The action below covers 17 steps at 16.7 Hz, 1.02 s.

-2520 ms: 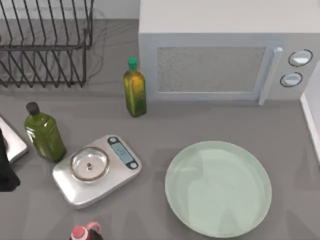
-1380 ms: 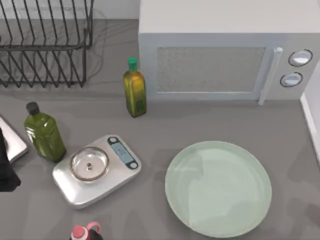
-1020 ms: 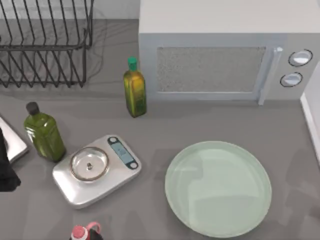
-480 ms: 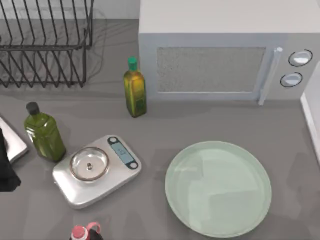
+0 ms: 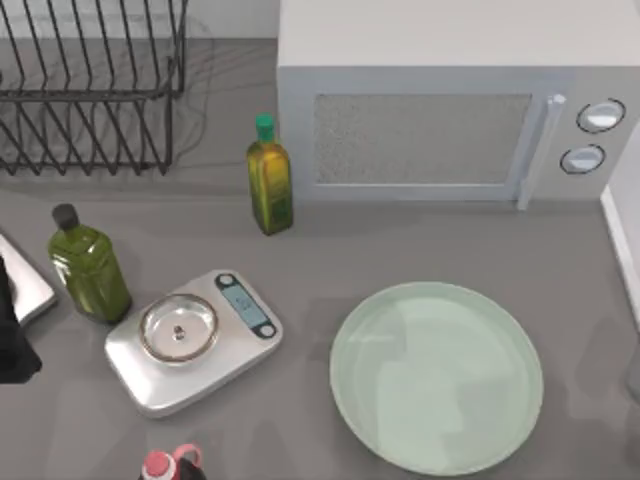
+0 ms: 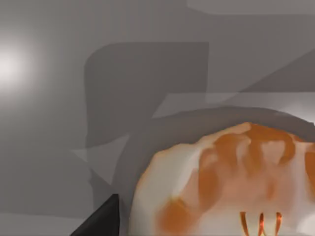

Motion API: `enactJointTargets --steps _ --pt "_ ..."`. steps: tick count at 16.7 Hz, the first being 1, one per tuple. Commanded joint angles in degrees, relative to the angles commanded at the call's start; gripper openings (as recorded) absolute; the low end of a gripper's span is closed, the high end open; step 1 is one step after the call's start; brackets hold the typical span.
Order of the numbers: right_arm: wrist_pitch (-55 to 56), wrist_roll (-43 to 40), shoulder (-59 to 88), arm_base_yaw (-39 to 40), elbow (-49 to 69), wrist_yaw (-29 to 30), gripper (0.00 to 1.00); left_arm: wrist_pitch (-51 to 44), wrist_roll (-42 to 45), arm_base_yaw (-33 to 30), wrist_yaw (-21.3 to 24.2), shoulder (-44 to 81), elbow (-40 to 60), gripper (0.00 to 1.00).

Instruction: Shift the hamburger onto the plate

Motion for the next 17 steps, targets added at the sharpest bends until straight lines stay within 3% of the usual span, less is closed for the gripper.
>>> enactJointTargets --steps 3,16,17 --pt "0.0 0.0 0.0 0.0 0.0 0.0 1.0 0.0 0.0 0.0 0.0 0.0 0.0 1.0" --pt "0.0 0.0 0.0 0.0 0.0 0.0 0.02 0.0 0.0 0.0 0.0 0.0 0.0 1.0" --pt "0.0 0.0 0.0 0.0 0.0 0.0 0.0 0.0 0.0 0.0 0.0 0.0 0.0 1.0"
